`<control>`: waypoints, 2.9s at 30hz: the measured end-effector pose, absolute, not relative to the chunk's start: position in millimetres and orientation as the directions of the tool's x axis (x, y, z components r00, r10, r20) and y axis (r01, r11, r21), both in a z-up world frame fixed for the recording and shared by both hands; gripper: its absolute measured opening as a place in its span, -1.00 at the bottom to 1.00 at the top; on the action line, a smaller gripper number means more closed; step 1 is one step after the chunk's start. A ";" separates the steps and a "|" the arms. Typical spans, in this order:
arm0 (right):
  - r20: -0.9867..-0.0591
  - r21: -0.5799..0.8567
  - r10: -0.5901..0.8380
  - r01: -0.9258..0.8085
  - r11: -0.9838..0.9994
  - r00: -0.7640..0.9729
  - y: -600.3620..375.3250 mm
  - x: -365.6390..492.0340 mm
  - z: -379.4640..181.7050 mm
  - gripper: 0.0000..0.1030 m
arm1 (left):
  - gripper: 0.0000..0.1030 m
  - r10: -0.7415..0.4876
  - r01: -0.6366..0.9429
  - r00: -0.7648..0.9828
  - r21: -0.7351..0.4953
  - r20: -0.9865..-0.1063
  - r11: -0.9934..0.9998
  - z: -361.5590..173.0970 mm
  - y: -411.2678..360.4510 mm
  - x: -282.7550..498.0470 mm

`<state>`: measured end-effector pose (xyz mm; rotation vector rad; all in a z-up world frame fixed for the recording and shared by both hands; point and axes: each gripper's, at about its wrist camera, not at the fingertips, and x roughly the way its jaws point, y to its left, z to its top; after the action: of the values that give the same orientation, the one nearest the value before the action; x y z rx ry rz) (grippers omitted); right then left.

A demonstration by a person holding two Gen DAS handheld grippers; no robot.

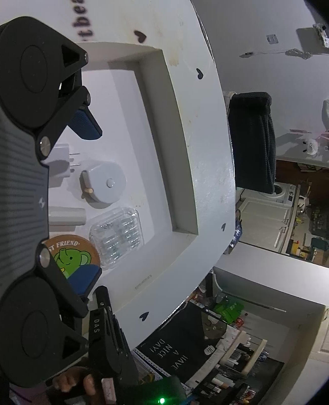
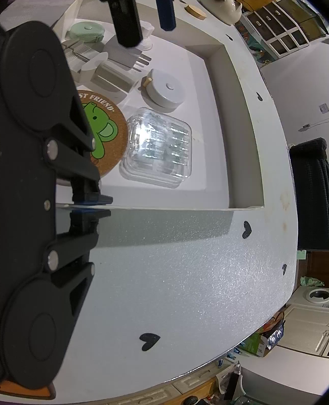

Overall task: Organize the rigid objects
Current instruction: 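Withdraw the open left tool and move it to the wooden coaster, then grasp the round wooden coaster with the left tool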

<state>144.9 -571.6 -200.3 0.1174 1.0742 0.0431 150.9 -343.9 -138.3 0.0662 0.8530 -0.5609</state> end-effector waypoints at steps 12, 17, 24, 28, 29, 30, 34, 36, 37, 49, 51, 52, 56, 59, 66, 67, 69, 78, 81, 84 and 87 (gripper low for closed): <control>-0.873 0.114 0.088 0.026 0.993 0.480 -571.1 143.2 -199.3 -0.90 | 1.00 -0.416 0.410 0.609 -0.180 -0.676 0.894 -121.3 -283.6 137.0; -0.871 0.116 0.083 0.037 0.993 0.485 -570.5 141.5 -199.5 -0.90 | 1.00 -0.366 0.328 0.644 -0.190 -0.672 0.925 -120.2 -245.3 139.8; -0.858 0.131 0.079 0.068 0.989 0.507 -572.0 135.5 -201.5 -0.90 | 1.00 -0.296 0.236 0.672 -0.183 -0.678 0.954 -125.6 -194.0 145.9; -0.856 0.132 0.070 0.087 0.987 0.512 -570.9 134.5 -202.1 -0.90 | 1.00 -0.258 0.173 0.693 -0.192 -0.674 0.966 -132.0 -164.6 151.2; -0.857 0.130 0.066 0.091 0.987 0.512 -570.2 134.2 -202.3 -0.90 | 1.00 -0.250 0.158 0.696 -0.195 -0.673 0.968 -133.6 -157.7 153.1; -0.857 0.128 0.062 0.095 0.987 0.511 -569.7 134.5 -202.2 -0.90 | 1.00 -0.236 0.140 0.700 -0.195 -0.674 0.971 -135.5 -149.7 156.0; -0.863 0.119 0.046 0.113 0.987 0.503 -567.2 135.3 -201.4 -0.89 | 1.00 -0.175 0.073 0.707 -0.176 -0.685 0.982 -143.2 -123.1 168.3; -0.867 0.110 0.037 0.120 0.987 0.496 -565.3 136.5 -200.9 -0.88 | 1.00 -0.147 0.046 0.706 -0.163 -0.692 0.986 -148.0 -110.5 176.4; -0.870 0.104 0.031 0.123 0.987 0.492 -564.3 137.4 -200.6 -0.88 | 1.00 -0.130 0.031 0.706 -0.153 -0.696 0.988 -150.7 -103.9 181.3; -0.892 0.073 -0.002 0.149 0.986 0.453 -558.8 146.5 -198.4 -0.85 | 1.00 0.013 -0.093 0.708 -0.075 -0.706 0.993 -171.3 -42.2 239.4; -0.896 0.069 -0.005 0.150 0.986 0.444 -557.9 149.1 -198.1 -0.85 | 1.00 0.037 -0.103 0.713 -0.052 -0.701 0.993 -172.5 -36.1 248.6; -0.897 0.066 -0.007 0.150 0.986 0.441 -557.8 148.8 -198.1 -0.85 | 1.00 0.049 -0.108 0.715 -0.041 -0.697 0.993 -173.1 -33.4 253.4; -0.901 0.062 -0.014 0.160 0.985 0.433 -557.0 151.8 -198.0 -0.84 | 1.00 0.083 -0.122 0.728 -0.010 -0.681 0.992 -174.5 -23.3 272.0; -0.903 0.060 -0.020 0.171 0.983 0.428 -556.2 153.0 -197.3 -0.84 | 1.00 0.103 -0.129 0.740 0.010 -0.664 0.992 -176.9 -18.9 283.9; -0.906 0.051 -0.035 0.191 0.980 0.421 -554.3 154.8 -197.1 -0.82 | 1.00 0.089 -0.117 0.747 0.002 -0.658 0.993 -183.3 -13.2 306.2; -0.907 0.047 -0.038 0.192 0.980 0.419 -553.8 155.3 -197.0 -0.82 | 1.00 0.082 -0.113 0.748 -0.006 -0.659 0.994 -184.0 -12.5 307.7; -0.909 0.041 -0.044 0.192 0.980 0.415 -552.2 156.7 -196.7 -0.81 | 1.00 0.065 -0.102 0.748 -0.017 -0.661 0.995 -185.4 -11.1 310.6; -0.906 0.039 -0.054 0.211 0.977 0.419 -550.0 155.5 -197.1 -0.80 | 0.84 0.017 -0.064 0.744 -0.047 -0.668 0.997 -186.2 -10.3 317.4; -0.906 0.036 -0.058 0.213 0.976 0.419 -549.0 155.3 -196.8 -0.79 | 0.53 0.035 -0.072 0.738 -0.028 -0.673 0.997 -186.4 -10.6 319.2; -0.906 0.035 -0.059 0.214 0.976 0.419 -548.3 155.1 -196.5 -0.79 | 0.31 0.034 -0.079 0.729 -0.034 -0.684 0.996 -188.3 -9.6 317.1; -0.905 0.036 -0.060 0.216 0.976 0.421 -548.3 154.9 -196.5 -0.79 | 0.31 0.034 -0.081 0.734 -0.038 -0.679 0.996 -188.8 -11.4 309.1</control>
<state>154.9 -548.3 -196.5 0.1551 1.1242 -0.1738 309.1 -11.4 -188.8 -0.0665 0.7445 0.0635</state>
